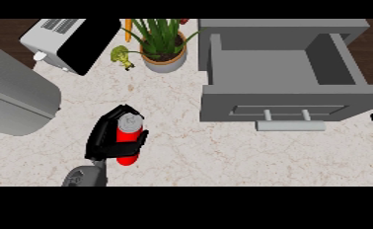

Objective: Pick up the can, place it into the drawer and close the drawer

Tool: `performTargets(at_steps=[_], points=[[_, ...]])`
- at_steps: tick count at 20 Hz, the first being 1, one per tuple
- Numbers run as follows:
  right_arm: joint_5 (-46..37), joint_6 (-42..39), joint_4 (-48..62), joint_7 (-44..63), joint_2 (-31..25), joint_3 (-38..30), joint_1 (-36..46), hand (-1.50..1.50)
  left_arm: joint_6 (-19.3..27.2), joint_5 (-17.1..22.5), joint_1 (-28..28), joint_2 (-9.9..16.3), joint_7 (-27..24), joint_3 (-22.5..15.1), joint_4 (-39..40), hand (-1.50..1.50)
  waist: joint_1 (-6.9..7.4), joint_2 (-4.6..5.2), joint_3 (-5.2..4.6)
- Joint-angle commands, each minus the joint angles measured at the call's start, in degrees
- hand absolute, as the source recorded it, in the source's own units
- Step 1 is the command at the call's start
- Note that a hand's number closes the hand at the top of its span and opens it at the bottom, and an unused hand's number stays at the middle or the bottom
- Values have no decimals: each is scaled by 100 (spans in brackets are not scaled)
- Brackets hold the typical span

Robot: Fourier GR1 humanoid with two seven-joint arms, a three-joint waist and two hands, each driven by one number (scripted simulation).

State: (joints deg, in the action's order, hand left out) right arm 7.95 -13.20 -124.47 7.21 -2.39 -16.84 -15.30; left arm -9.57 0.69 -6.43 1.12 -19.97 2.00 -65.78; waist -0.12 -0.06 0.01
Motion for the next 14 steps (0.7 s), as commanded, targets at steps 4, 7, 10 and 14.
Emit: performTargets(at_steps=[4, 7, 10, 14], points=[[-438, 367, 70, -353, 232, 611, -164, -150, 669, 232, -590, 71, 201, 606, 64, 150, -13, 11, -2], [-51, -146, -22, -403, 198, 87, -475, -150, 827, 475, -549, 243, 223, 969, -107, 150, -25, 0, 0], [-70, -12, -317, -159, 184, 135, -440, -150, 745, 497, -567, 320, 722, 739, -515, 150, -9, -2, 0], [-73, 25, -88, -111, 169, 85, -198, -150, 1070, 277, -946, 123, 1036, 428, -733, 150, -7, -1, 0]])
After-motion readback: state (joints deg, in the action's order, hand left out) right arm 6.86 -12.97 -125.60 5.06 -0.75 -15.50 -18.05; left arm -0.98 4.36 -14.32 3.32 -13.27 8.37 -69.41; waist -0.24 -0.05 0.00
